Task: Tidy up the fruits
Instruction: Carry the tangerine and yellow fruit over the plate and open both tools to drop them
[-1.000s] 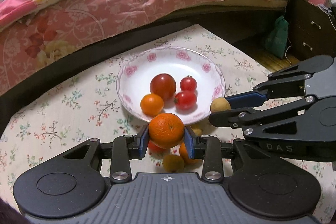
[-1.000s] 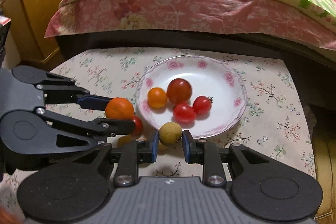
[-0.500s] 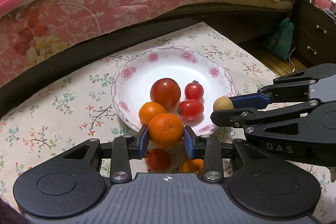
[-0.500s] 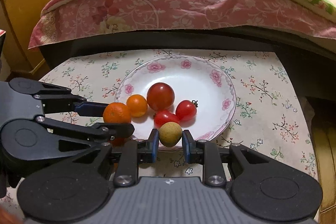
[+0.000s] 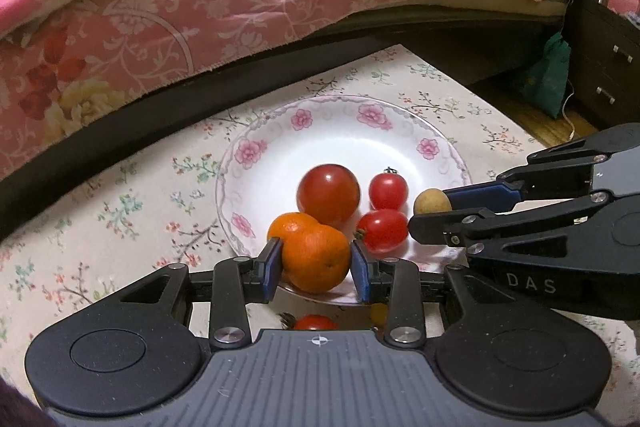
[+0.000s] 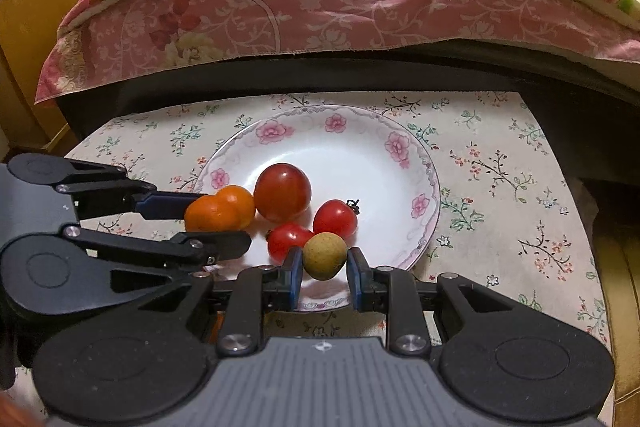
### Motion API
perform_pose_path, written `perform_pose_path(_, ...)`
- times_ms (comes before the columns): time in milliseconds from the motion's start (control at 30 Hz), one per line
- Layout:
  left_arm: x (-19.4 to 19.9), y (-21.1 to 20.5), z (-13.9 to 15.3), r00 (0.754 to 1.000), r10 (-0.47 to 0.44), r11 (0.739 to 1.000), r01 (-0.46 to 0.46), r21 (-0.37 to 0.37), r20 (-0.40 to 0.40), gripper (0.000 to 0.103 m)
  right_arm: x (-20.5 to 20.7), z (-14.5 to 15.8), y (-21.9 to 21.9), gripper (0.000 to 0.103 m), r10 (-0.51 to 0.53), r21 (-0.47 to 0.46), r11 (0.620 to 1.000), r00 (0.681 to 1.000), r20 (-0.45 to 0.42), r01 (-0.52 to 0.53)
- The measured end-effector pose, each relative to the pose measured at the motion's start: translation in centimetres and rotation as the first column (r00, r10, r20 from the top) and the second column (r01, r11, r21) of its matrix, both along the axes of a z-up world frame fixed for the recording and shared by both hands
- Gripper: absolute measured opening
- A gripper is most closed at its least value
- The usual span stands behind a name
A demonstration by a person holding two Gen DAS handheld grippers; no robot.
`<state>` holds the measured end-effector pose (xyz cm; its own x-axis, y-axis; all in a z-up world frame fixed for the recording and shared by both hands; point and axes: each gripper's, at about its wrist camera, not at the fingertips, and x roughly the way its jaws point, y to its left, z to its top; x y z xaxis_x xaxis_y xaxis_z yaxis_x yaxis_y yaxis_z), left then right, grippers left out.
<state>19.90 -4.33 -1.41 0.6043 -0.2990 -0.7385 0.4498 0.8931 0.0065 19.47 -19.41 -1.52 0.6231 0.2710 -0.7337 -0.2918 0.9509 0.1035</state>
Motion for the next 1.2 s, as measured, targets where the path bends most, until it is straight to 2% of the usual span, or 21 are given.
perform_pose_path(700,1.9,0.4,-0.5,0.998,0.052,0.998,-0.051,-0.044,0.019,0.049,1.1,-0.1,-0.3,0.026,-0.04,0.028,0.999,0.999,0.016,0.039)
perform_pose_path(900,1.6,0.5,0.5,0.997,0.059,0.996,-0.055,-0.067,0.048,0.051,1.0,0.6,-0.7,0.032,-0.054,0.04,0.998,0.998,0.036,0.053)
perform_pose_path(1200,0.9,1.1,2.6,0.993,0.074,0.995,-0.068,-0.07,0.097,0.052,0.3,1.4,-0.6,0.032,-0.046,0.055,0.998,0.997,0.055,0.042)
